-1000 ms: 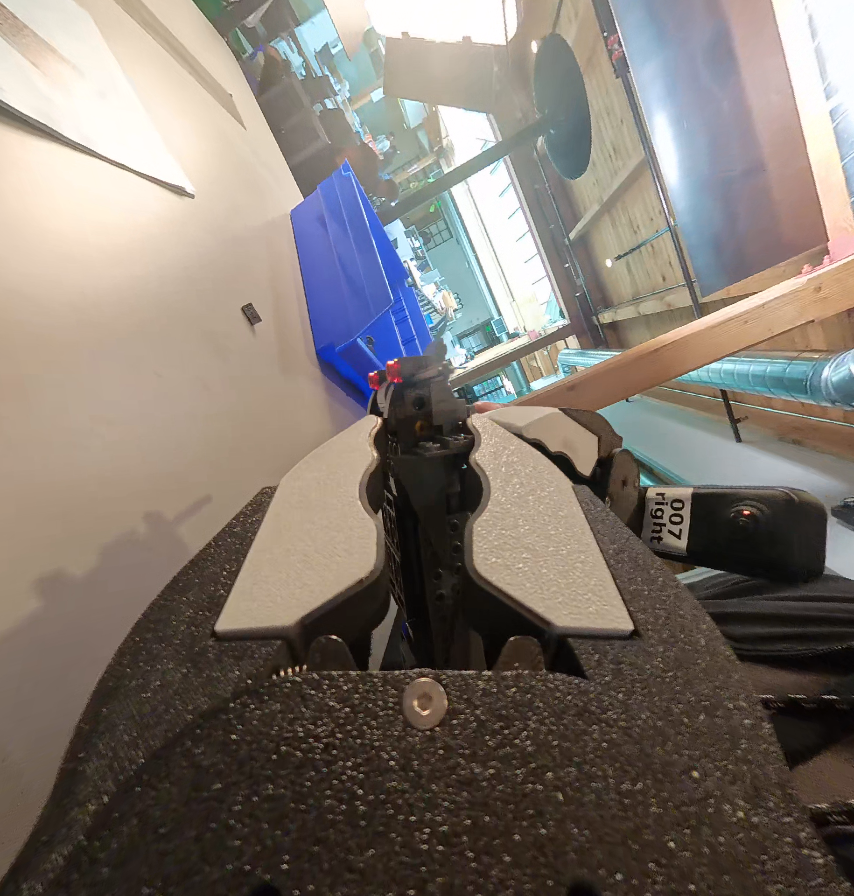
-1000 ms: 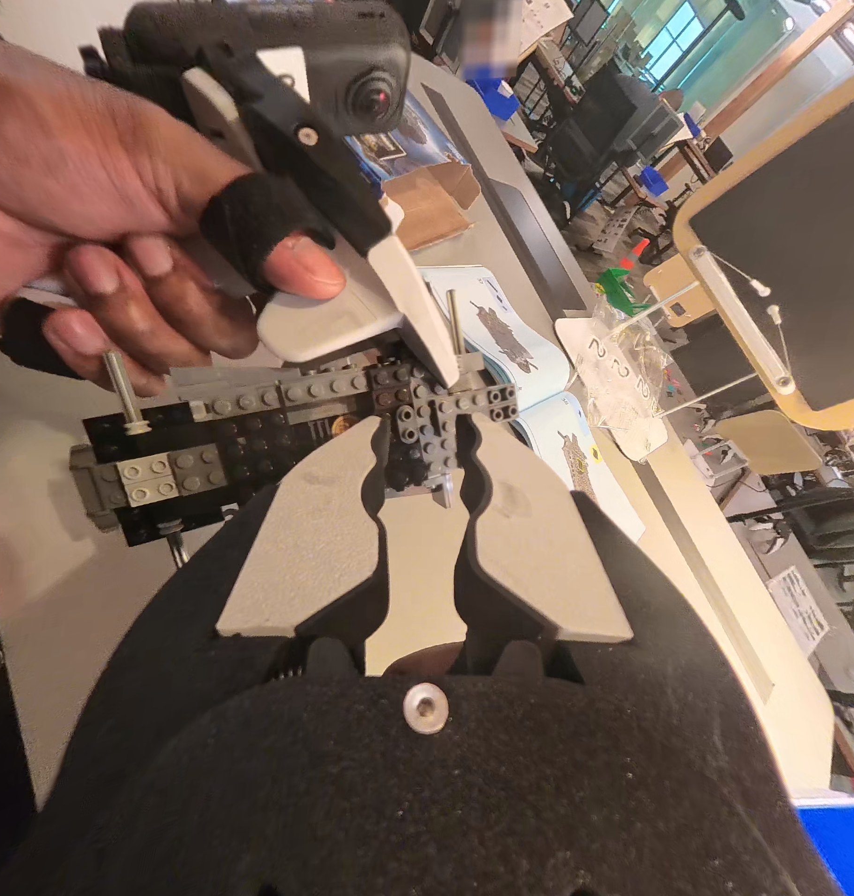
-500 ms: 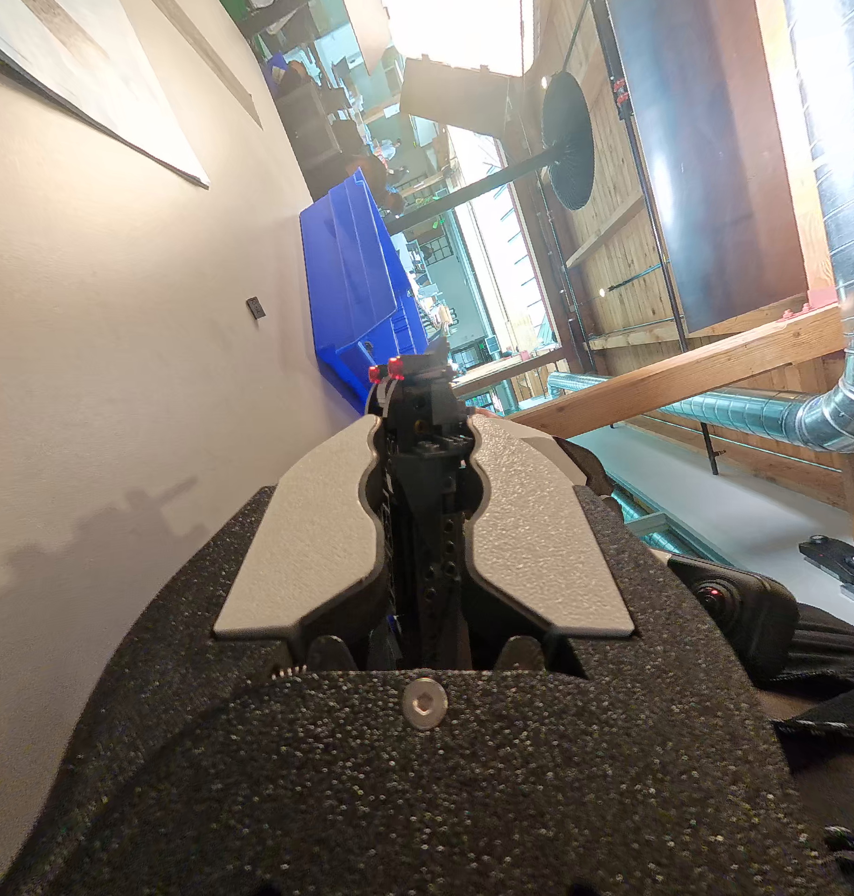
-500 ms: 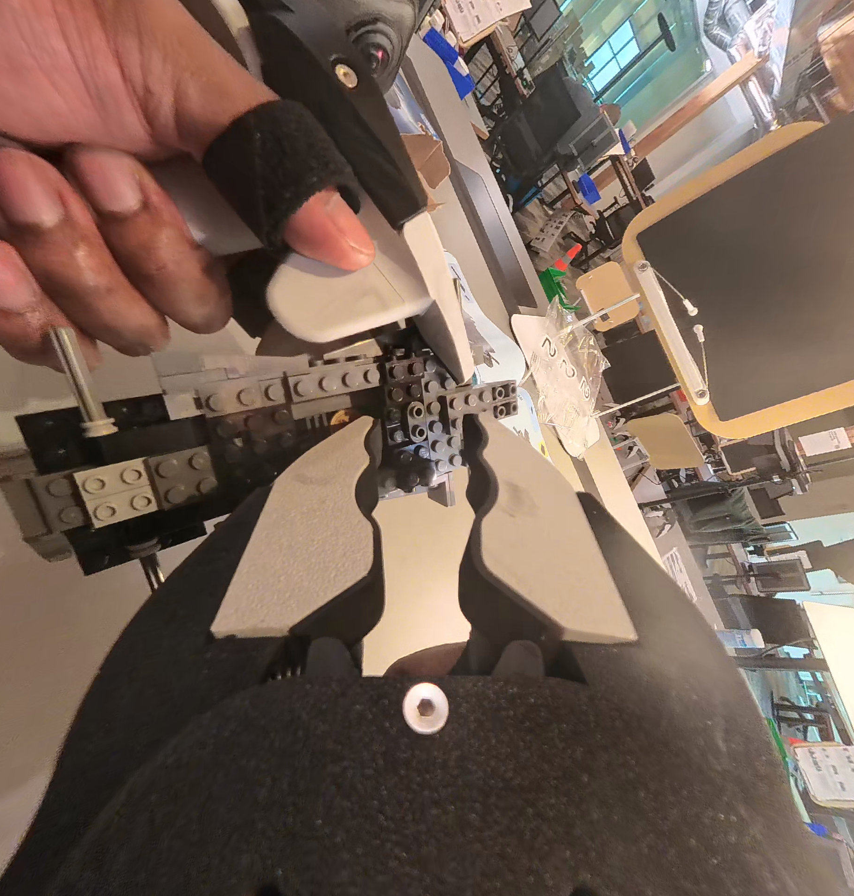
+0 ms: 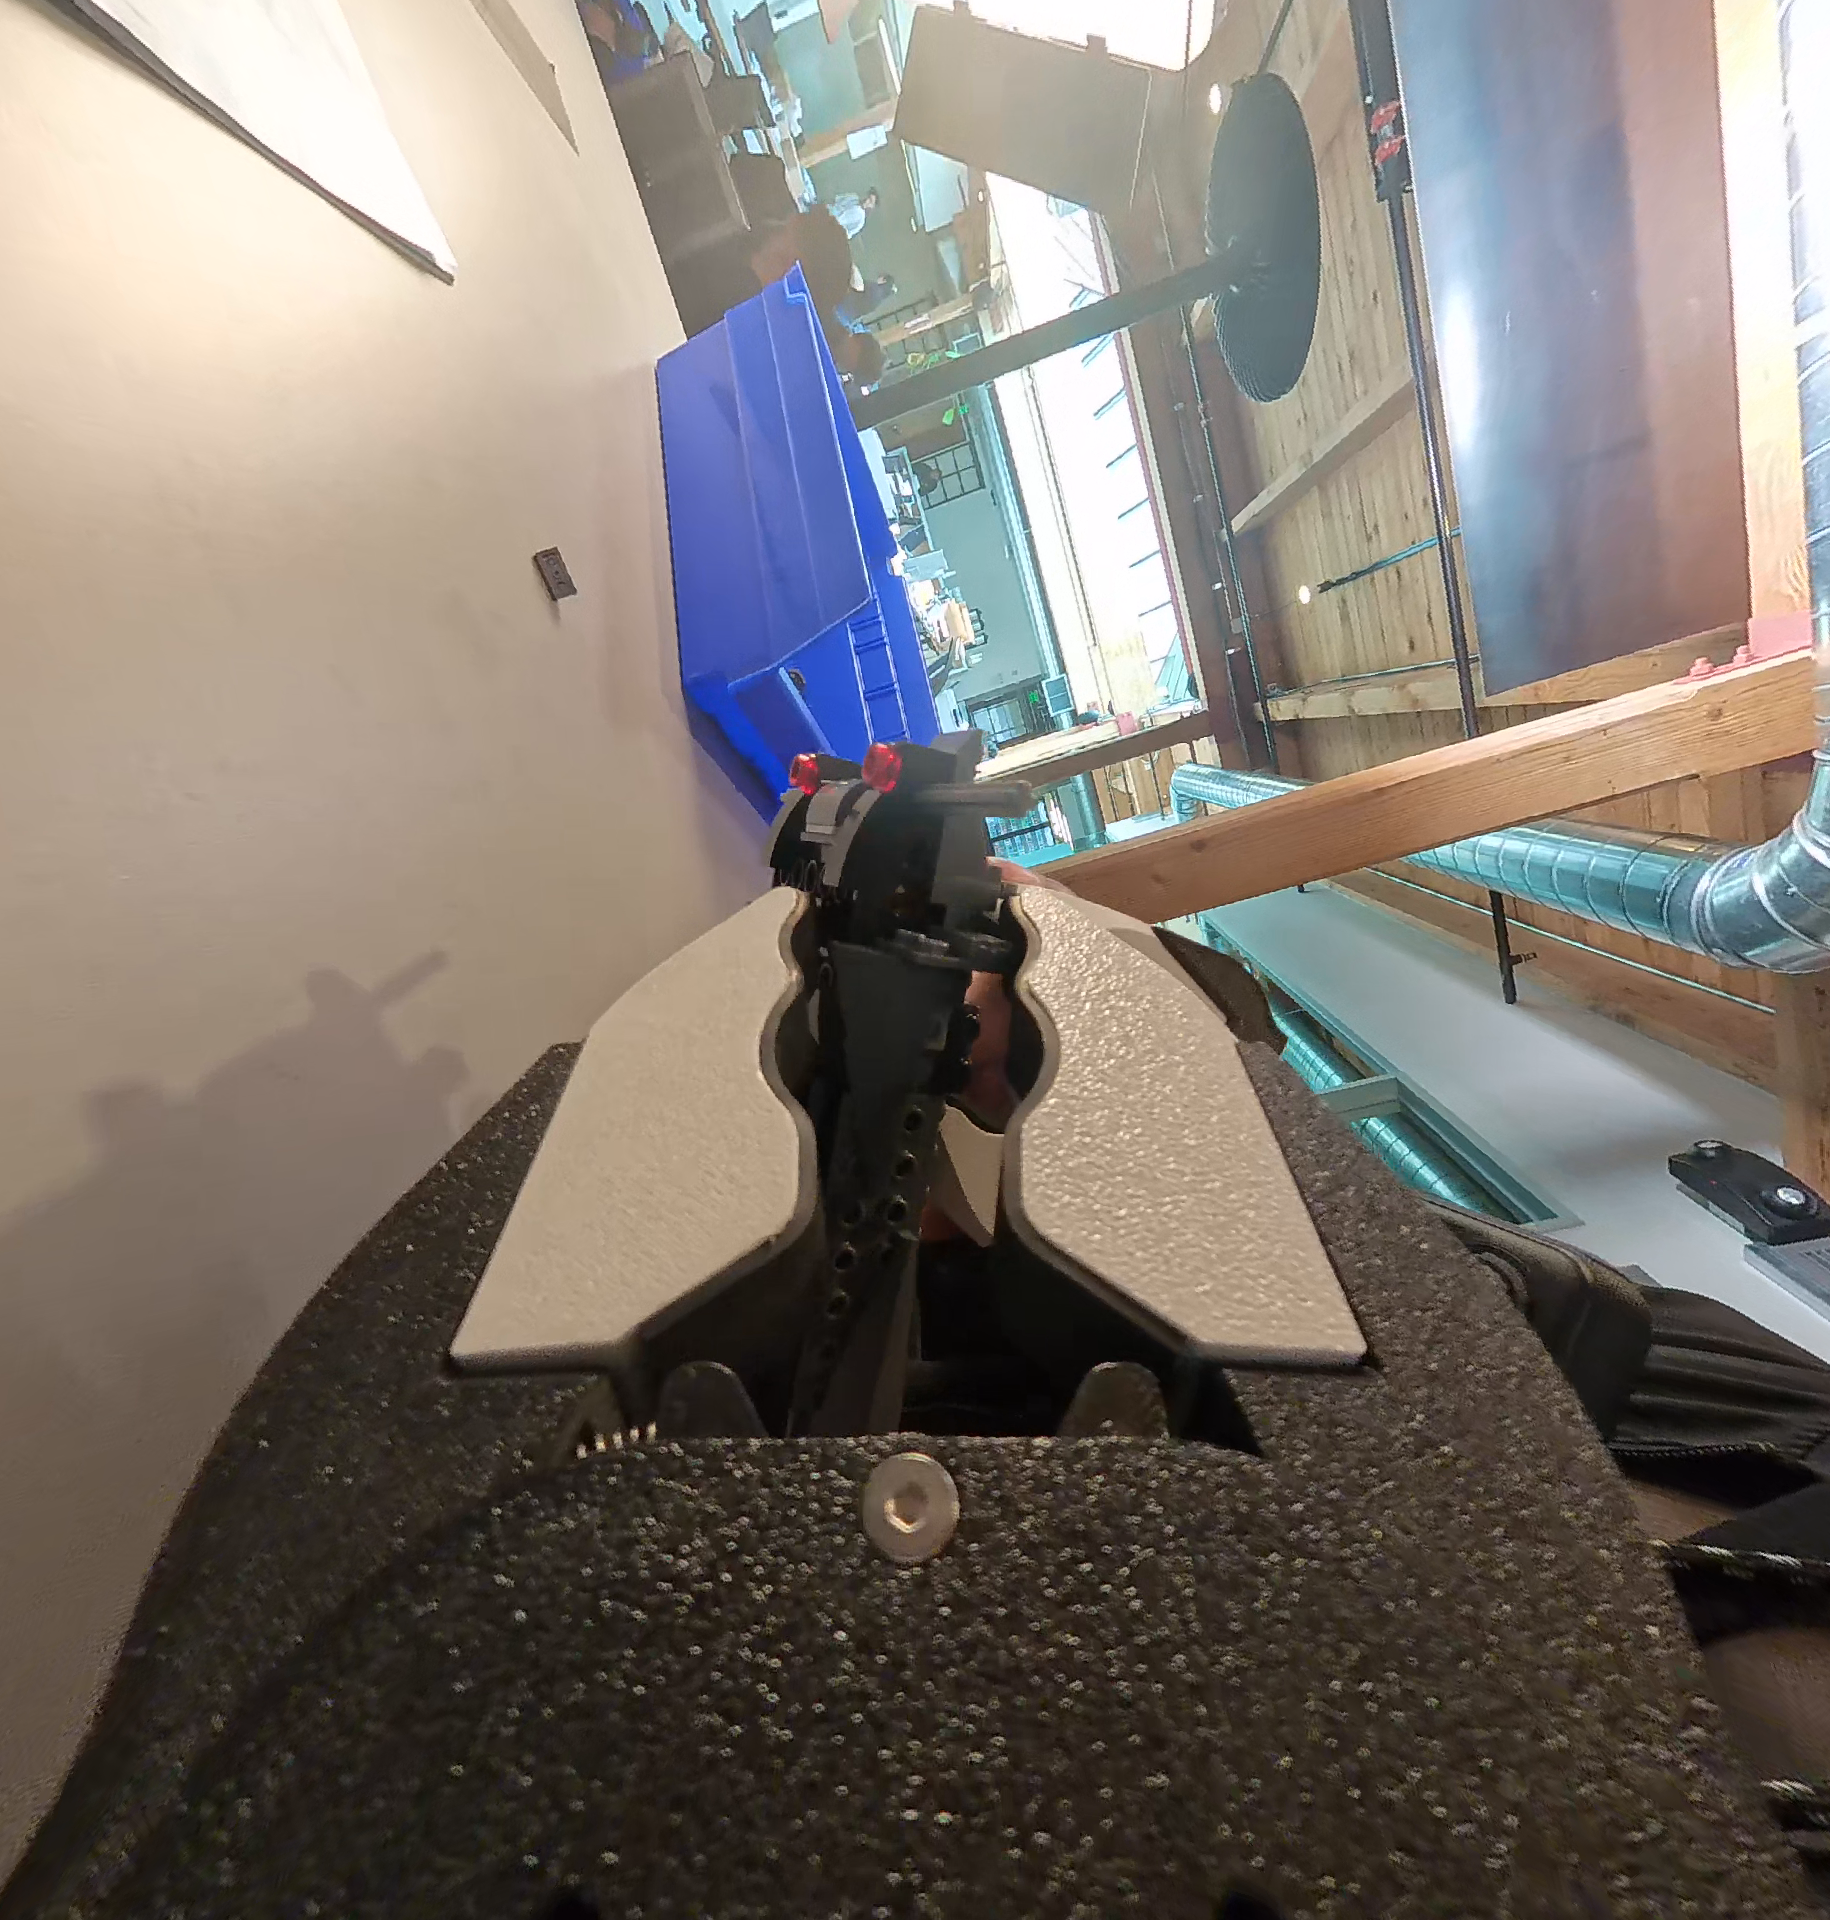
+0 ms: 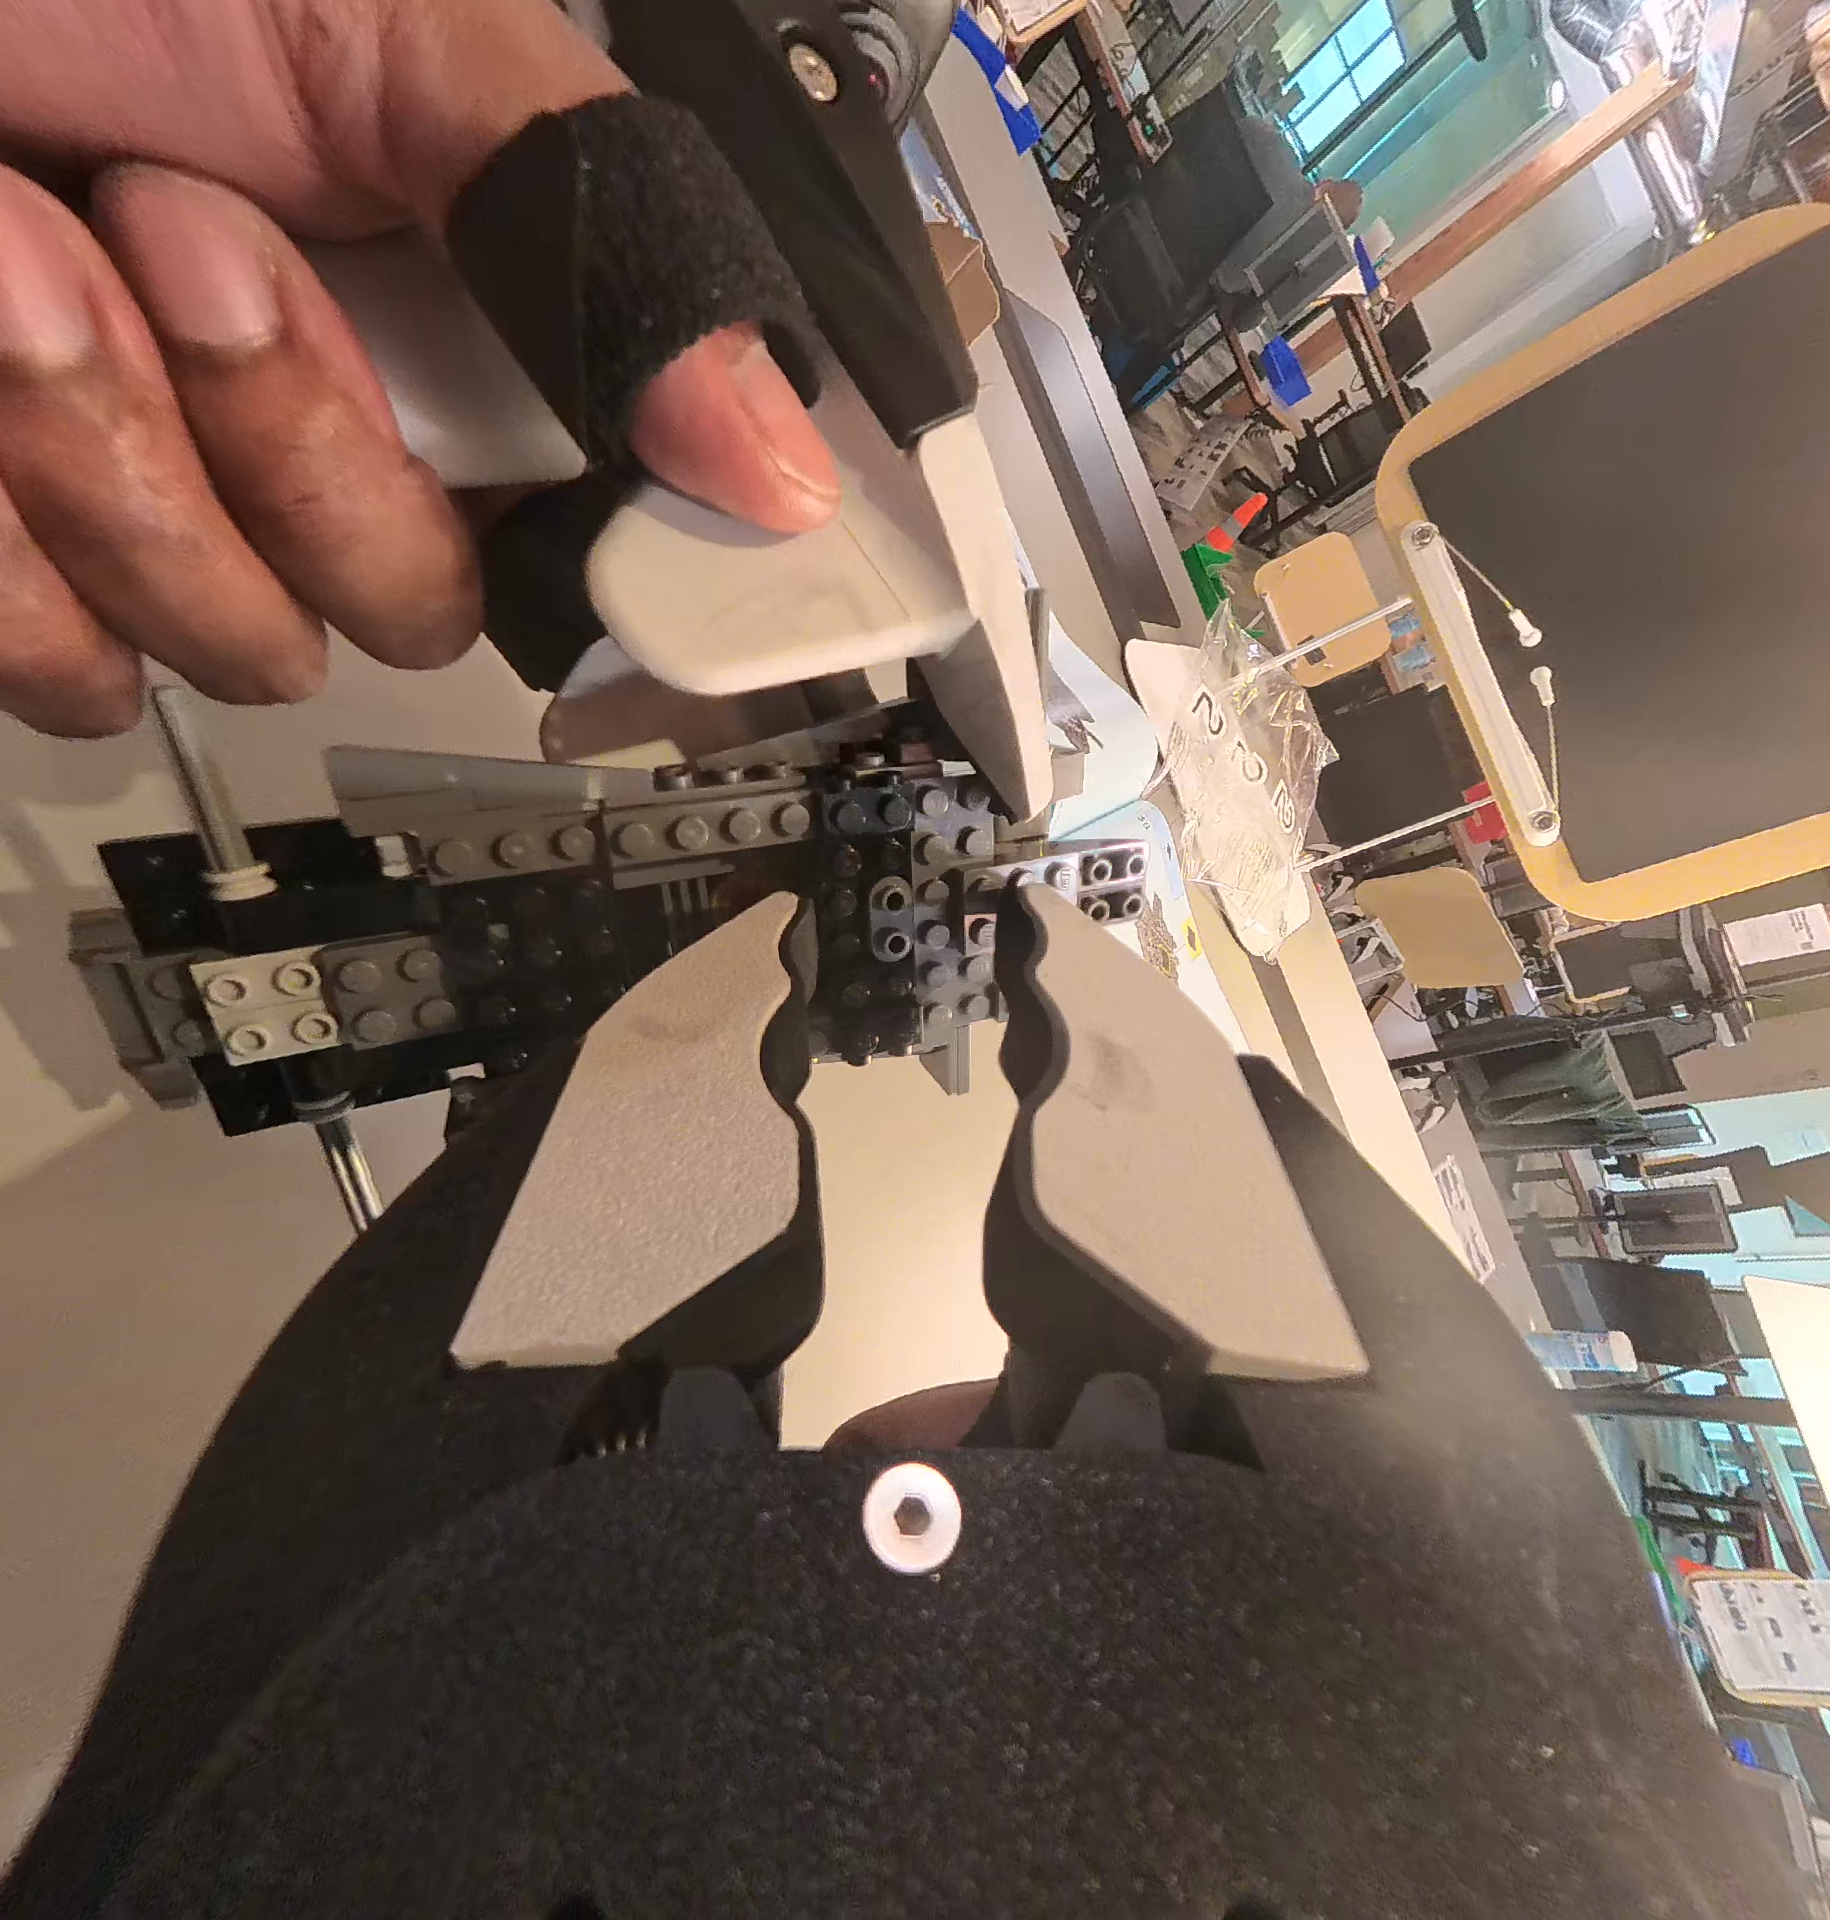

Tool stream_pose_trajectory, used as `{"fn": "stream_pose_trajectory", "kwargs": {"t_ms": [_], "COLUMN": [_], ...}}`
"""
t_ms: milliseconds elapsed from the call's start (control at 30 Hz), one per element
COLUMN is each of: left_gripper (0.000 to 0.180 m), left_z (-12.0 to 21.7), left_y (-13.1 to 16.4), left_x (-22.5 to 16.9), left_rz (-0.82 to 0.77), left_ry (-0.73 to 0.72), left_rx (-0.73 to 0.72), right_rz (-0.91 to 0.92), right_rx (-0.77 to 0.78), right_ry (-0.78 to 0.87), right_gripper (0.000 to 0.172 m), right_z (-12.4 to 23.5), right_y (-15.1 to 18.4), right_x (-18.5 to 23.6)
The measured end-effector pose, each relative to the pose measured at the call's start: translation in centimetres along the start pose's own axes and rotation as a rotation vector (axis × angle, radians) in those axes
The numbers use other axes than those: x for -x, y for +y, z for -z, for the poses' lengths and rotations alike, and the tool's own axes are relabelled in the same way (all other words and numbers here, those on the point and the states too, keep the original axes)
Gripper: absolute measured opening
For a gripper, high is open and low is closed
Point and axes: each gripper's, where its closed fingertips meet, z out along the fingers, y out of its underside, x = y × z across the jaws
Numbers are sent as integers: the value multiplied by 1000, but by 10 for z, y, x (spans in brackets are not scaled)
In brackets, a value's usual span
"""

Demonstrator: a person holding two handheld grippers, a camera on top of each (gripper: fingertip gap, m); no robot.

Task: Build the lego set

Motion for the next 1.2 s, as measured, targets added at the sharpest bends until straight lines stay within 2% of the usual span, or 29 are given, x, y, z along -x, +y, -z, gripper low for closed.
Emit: {"fn": "stream_pose_trajectory", "kwargs": {"t_ms": [1200], "left_gripper": [31], "left_z": [0], "left_y": [6], "left_x": [-4], "left_rz": [-138], "left_ry": [-80], "left_rx": [26], "right_rz": [30], "right_rx": [-30], "right_ry": [-43], "right_gripper": [32], "right_z": [2], "right_y": [-2], "right_x": [-4]}}
